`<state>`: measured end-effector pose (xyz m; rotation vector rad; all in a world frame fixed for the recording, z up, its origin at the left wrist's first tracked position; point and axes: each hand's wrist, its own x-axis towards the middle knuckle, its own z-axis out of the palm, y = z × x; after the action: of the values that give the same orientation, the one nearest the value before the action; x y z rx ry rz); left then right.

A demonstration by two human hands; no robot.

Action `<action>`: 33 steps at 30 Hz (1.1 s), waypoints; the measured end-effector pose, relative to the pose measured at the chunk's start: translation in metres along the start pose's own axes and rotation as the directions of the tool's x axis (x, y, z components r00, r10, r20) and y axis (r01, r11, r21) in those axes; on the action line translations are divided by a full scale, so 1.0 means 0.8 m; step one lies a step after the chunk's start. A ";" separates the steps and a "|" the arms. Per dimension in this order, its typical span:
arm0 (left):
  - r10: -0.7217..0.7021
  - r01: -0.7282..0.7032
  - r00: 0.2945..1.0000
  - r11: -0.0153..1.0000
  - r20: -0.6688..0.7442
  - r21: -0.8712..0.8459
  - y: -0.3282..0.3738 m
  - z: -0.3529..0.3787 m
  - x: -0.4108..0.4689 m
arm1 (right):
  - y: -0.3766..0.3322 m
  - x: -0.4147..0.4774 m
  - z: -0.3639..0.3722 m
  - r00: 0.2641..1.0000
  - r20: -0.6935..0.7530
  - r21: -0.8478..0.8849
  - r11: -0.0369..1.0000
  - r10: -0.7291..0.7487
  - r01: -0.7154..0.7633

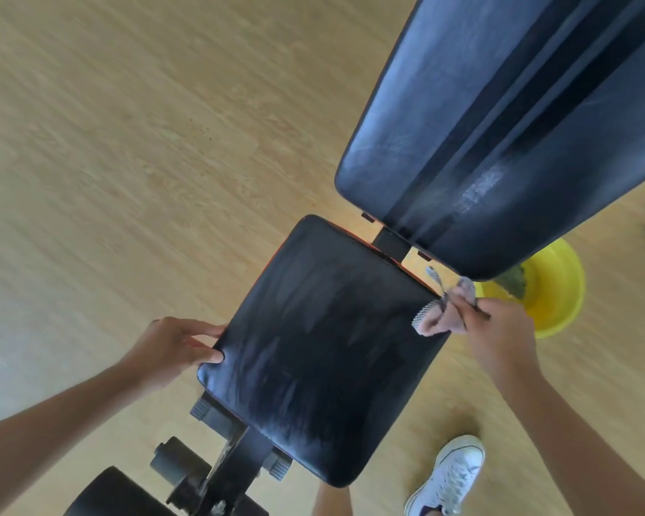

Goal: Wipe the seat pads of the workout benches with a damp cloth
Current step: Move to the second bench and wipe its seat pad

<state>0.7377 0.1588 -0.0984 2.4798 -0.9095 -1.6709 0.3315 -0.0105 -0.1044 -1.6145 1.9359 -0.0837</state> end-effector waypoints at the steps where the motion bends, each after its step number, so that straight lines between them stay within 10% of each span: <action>1: -0.004 0.004 1.000 1.000 -0.001 -0.002 0.001 0.000 0.000 | 0.011 -0.012 0.000 0.995 0.029 0.043 0.995 0.091 -0.092; 7: -0.017 0.017 1.000 0.999 -0.013 -0.030 -0.004 0.004 0.001 | 0.038 -0.169 0.080 0.804 0.379 0.221 0.800 0.457 -0.558; 12: -0.030 0.030 0.999 0.999 -0.017 -0.021 -0.007 0.004 0.003 | 0.043 -0.234 0.100 0.752 0.505 0.265 0.753 0.424 -0.602; 19: -0.031 0.031 0.999 0.999 -0.018 -0.021 -0.007 0.005 0.004 | -0.002 -0.104 0.057 0.917 0.019 0.503 0.789 0.399 -0.354; 29: -0.026 0.025 1.000 0.998 -0.013 -0.061 -0.017 0.007 0.011 | 0.062 -0.180 0.080 0.910 0.331 0.015 0.966 -0.249 0.259; 33: 0.000 -0.003 1.000 0.995 -0.022 -0.102 -0.024 0.009 0.015 | 0.004 -0.094 0.048 0.894 -0.105 -0.011 0.899 -0.436 0.437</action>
<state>0.7435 0.1711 -0.1173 2.4258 -0.8025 -1.6422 0.3525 0.0709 -0.1063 -2.0466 1.6029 -0.3683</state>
